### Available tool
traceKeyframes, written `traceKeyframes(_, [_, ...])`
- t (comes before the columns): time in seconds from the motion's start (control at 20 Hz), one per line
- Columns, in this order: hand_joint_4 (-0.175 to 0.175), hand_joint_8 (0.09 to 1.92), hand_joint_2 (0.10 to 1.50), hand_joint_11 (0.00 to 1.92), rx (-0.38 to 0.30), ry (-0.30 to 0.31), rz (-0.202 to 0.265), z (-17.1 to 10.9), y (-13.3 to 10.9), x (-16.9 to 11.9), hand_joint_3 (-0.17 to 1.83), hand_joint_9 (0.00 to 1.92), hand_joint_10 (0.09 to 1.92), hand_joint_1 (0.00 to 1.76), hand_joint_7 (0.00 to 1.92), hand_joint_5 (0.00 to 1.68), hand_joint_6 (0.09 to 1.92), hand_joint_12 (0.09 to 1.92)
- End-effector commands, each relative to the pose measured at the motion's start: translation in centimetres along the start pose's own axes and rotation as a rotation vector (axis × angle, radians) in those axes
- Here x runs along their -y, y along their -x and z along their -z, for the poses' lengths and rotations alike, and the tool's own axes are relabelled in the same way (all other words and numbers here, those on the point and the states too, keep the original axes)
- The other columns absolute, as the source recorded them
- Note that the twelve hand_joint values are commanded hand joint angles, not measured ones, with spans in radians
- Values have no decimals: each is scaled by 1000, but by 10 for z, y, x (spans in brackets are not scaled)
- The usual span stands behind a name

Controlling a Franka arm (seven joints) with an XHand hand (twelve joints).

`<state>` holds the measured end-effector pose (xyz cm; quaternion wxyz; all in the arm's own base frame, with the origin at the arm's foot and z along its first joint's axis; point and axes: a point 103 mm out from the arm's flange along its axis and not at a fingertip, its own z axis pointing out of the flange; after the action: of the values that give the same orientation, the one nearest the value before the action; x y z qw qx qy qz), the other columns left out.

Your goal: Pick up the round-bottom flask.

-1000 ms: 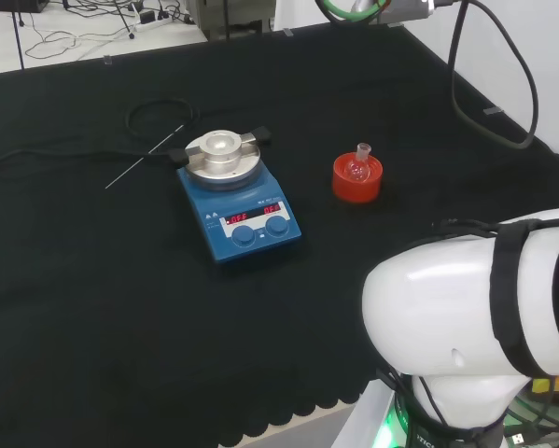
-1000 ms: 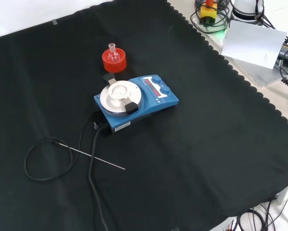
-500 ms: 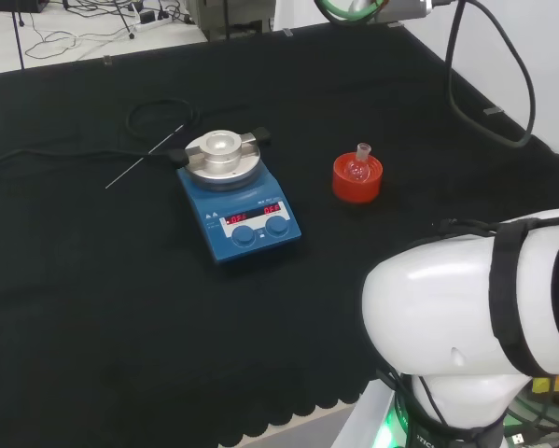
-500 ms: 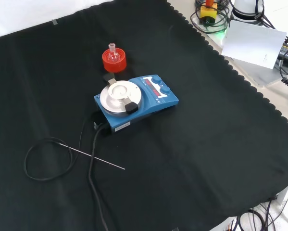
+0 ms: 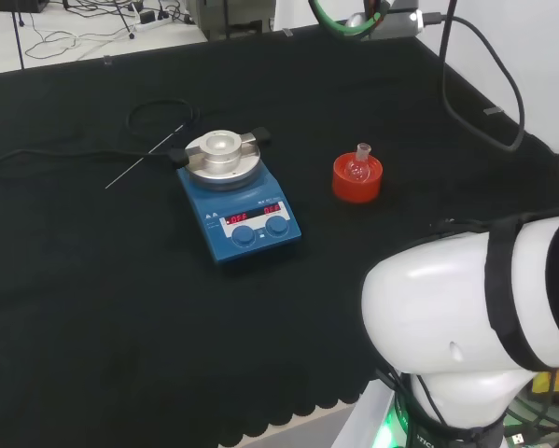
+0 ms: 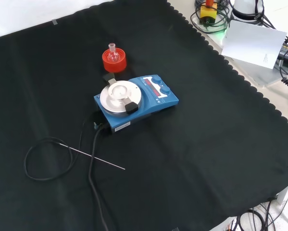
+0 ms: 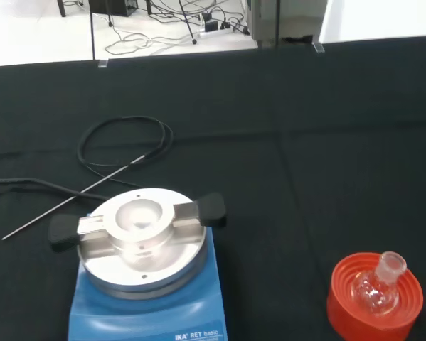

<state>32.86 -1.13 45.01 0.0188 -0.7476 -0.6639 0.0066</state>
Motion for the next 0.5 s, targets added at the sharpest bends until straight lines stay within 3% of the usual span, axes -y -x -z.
traceKeyframes(0.05, [-30,626,1313,0,-70,-48,-54,-43,55,-32,255,236,695,93,110,375,334,1356])
traceKeyframes(0.5, [-35,635,1287,0,-156,-26,-73,-94,108,-94,223,259,699,206,129,408,341,1383])
